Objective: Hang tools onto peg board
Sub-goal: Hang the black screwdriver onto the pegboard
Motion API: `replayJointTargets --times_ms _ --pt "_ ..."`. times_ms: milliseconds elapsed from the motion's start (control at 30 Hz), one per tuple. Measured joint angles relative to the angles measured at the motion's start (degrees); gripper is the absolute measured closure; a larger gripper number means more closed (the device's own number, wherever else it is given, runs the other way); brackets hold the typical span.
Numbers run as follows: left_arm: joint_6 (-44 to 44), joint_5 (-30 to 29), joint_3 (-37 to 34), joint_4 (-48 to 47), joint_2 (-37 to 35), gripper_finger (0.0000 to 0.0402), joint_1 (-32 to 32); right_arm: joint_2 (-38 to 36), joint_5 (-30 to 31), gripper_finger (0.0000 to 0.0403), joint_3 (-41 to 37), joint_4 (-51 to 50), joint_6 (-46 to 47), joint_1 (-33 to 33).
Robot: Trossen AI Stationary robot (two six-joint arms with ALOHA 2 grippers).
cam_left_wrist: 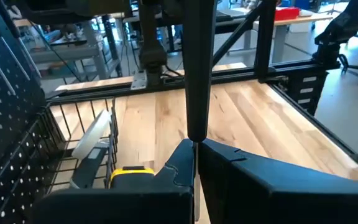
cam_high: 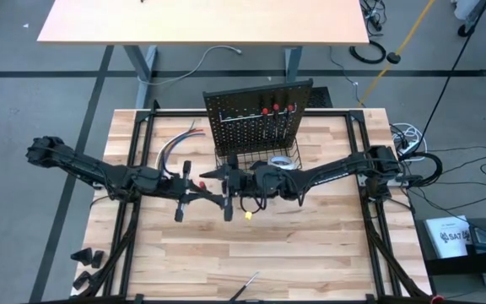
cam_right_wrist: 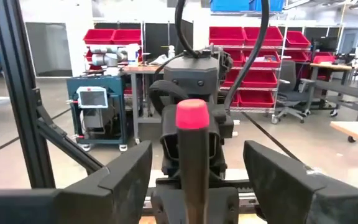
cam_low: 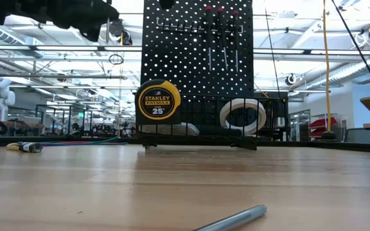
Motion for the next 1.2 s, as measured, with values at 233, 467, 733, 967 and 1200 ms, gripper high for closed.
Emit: replayJointTargets --times_ms 233,467,733,967,1200 --pt "0.02 -1.07 0.00 -1.01 0.00 0.0394 0.04 0.00 0.23 0.0244 0.00 -0.42 -0.04 -0.25" --pt "-0.18 -3.49 0.00 -2.20 -0.01 0.0387 0.04 0.00 1.16 0.0363 0.00 -0.61 -1.91 -0.18" --pt "0.44 -3.50 0.00 -4.48 -0.18 0.0292 0.04 -2.48 7.74 0.0363 -0.02 -1.29 -2.50 1.49" --pt "0.42 -3.48 0.00 -5.46 -3.04 0.0241 0.04 -9.97 24.47 0.0363 -0.02 -5.17 -10.44 2.85" --pt "0.00 -3.48 0.00 -7.61 -5.53 0.0237 0.04 -13.44 40.98 0.0363 0.07 -5.40 -14.69 1.87"
